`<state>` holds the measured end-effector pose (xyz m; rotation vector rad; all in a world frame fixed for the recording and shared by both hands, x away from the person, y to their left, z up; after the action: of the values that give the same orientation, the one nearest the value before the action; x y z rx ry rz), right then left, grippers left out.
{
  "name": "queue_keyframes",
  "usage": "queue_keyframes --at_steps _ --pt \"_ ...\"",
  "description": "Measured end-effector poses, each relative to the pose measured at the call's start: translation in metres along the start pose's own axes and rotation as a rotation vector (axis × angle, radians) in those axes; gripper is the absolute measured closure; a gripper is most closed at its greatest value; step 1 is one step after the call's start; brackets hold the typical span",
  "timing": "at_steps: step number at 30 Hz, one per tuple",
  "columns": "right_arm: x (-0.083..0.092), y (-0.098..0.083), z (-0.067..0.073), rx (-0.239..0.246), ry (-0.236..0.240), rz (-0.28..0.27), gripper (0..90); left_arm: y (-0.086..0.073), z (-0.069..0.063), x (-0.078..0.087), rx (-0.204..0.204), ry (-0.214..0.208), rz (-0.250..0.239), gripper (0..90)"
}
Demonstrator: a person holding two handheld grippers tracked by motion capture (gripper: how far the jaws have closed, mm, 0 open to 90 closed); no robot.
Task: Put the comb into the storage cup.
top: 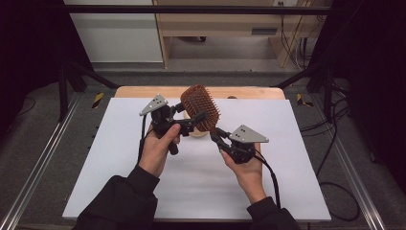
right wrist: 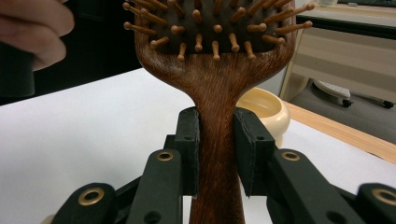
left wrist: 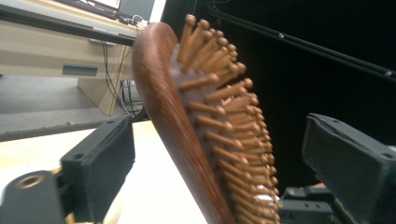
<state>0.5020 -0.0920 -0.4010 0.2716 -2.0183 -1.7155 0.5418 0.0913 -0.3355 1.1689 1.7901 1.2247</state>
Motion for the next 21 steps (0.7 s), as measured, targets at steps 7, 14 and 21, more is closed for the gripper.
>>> queue_keyframes --at_steps 7,14,21 --pt "-0.002 0.000 0.006 0.004 0.010 -0.006 72.5 0.006 0.006 0.003 0.066 -0.018 -0.052 21.2" --pt "-0.002 0.000 0.010 0.007 0.015 -0.007 72.5 0.006 0.007 0.002 0.085 -0.029 -0.070 28.3" --pt "-0.004 -0.001 0.012 0.003 0.015 -0.010 72.5 0.006 0.008 0.003 0.135 -0.033 -0.091 35.7"
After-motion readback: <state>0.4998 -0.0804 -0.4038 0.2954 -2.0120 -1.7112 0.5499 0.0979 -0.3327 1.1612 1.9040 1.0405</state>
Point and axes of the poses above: each handheld gripper's, and its own axes: x roughly backward along the jaws, y roughly out of its top, z roughly to its left, the point moved 4 cm from there along -x, roughly forward along the jaws, and after that the axes turned 15 degrees about -y, right-handed, at the moved point
